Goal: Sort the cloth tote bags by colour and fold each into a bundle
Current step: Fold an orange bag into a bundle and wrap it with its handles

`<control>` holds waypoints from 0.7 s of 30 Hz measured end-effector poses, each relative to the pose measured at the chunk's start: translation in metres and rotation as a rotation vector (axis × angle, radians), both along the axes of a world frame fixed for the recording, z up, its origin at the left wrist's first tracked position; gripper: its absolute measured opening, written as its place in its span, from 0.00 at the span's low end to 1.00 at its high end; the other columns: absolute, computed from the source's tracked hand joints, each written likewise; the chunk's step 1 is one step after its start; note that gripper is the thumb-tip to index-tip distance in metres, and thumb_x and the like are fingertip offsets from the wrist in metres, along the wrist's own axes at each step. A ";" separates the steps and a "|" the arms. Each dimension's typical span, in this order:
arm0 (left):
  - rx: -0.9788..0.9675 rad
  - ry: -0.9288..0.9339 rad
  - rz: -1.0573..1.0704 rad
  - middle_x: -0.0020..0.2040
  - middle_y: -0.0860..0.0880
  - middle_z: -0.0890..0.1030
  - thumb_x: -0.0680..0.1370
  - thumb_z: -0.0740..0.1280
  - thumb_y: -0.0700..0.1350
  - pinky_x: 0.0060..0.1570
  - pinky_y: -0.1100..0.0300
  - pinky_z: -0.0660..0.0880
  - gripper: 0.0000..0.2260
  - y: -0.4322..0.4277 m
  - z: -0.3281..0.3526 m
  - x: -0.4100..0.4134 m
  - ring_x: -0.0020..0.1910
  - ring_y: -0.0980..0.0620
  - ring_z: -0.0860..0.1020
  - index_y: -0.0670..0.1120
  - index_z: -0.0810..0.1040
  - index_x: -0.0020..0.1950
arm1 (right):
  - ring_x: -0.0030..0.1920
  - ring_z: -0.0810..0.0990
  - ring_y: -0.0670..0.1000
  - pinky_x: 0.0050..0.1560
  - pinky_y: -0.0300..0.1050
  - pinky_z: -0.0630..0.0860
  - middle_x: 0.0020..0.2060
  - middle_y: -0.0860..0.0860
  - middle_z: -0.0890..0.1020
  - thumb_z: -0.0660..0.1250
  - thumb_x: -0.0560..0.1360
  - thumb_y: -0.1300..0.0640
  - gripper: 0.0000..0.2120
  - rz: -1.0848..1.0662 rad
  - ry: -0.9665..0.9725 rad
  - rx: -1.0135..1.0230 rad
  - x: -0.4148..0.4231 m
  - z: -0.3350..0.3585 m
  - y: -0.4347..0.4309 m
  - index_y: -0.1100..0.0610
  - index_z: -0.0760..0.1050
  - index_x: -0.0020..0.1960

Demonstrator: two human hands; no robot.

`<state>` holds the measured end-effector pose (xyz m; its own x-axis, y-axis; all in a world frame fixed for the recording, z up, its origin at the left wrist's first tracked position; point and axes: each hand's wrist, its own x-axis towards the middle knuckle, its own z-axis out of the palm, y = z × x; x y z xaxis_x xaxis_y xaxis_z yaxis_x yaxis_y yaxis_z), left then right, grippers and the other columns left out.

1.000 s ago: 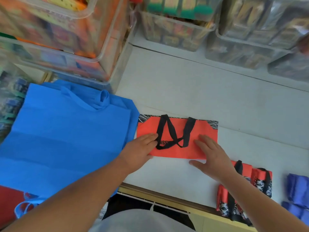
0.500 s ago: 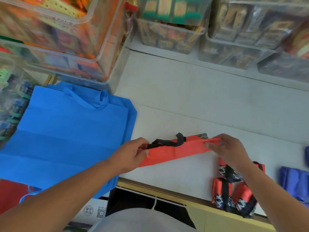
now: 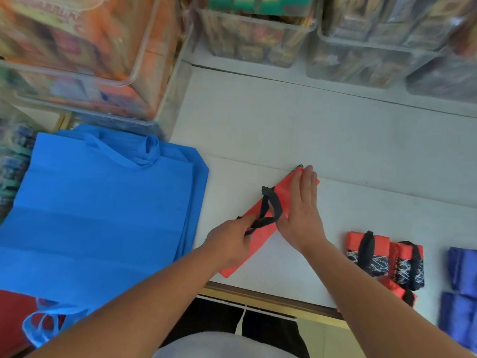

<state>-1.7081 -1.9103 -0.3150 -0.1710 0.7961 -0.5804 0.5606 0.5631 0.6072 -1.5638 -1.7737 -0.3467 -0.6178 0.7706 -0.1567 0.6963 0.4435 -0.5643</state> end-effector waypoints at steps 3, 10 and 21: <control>0.017 -0.019 0.136 0.48 0.52 0.83 0.80 0.65 0.49 0.48 0.53 0.80 0.13 0.001 0.001 0.001 0.48 0.48 0.80 0.57 0.77 0.64 | 0.81 0.41 0.64 0.78 0.66 0.47 0.81 0.64 0.48 0.54 0.83 0.51 0.30 0.064 -0.088 0.050 -0.002 -0.026 0.007 0.61 0.56 0.81; 0.085 -0.329 0.890 0.45 0.45 0.85 0.78 0.73 0.47 0.31 0.63 0.75 0.07 0.001 0.015 -0.052 0.32 0.56 0.78 0.43 0.82 0.48 | 0.81 0.36 0.58 0.79 0.59 0.39 0.82 0.55 0.38 0.43 0.74 0.28 0.45 -0.038 -0.243 -0.042 -0.009 -0.035 0.003 0.52 0.41 0.83; 0.468 0.497 -0.560 0.66 0.45 0.78 0.80 0.64 0.53 0.73 0.45 0.62 0.14 -0.038 0.007 -0.013 0.72 0.44 0.71 0.47 0.81 0.60 | 0.80 0.33 0.56 0.79 0.56 0.36 0.81 0.55 0.36 0.52 0.75 0.25 0.49 -0.048 -0.453 0.023 -0.027 -0.029 -0.004 0.51 0.35 0.82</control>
<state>-1.7212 -1.9484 -0.3083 0.1701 0.9759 -0.1364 0.9401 -0.1192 0.3195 -1.5911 -1.7779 -0.3758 -0.4549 0.8031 -0.3850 0.8905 0.4140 -0.1885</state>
